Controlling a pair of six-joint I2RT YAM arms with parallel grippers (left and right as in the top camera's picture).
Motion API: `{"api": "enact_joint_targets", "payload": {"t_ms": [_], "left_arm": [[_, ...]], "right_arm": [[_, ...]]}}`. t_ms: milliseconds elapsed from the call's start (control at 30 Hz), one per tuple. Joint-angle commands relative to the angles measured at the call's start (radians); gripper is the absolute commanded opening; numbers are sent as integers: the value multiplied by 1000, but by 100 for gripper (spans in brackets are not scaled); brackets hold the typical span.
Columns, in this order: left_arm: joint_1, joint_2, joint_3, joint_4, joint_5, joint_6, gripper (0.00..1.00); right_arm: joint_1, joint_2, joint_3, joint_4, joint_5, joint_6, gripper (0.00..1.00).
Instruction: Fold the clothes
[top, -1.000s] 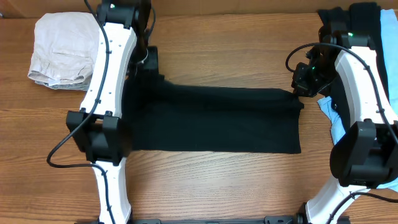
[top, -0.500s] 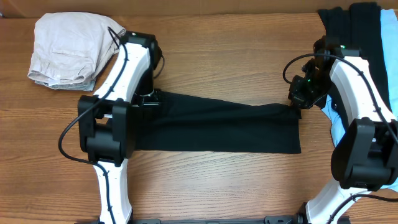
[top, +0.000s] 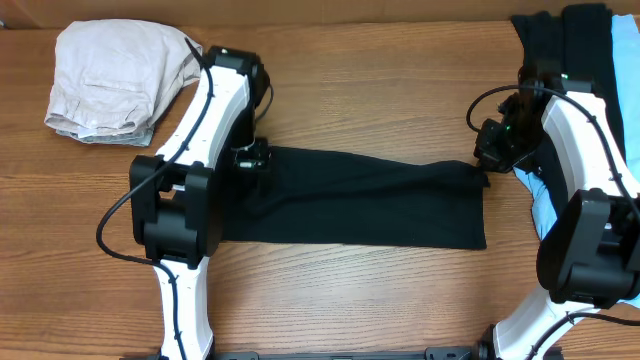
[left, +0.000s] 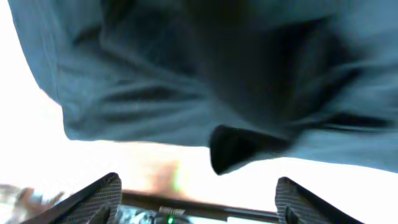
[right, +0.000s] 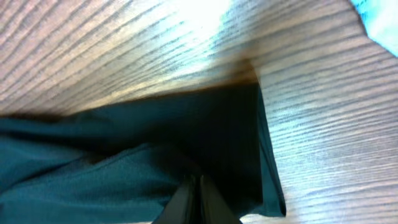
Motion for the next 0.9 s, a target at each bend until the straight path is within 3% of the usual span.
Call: {"api": "enact_joint_targets", "payload": {"t_ms": [0,200,500,600,767,867], "left_arm": [[5,-96,156,-3,43,56,90],[5,-106,252,67,0,56,94],[5,-98,77,120,7,7,95],[5,-98,12,195,7,-10,89],[3,-98,-34,237,6,-11,67],[3,-98,-41,254,6,-11,64]], "right_arm": [[-4,-30,-3,10,10,-1,6],[-4,-30,-3,31,10,-1,7],[-4,-29,-3,42,10,-8,9],[-4,-29,-3,42,10,-8,9],[-3,-29,-3,42,10,-8,9],[-3,-29,-3,42,10,-8,9]]}}
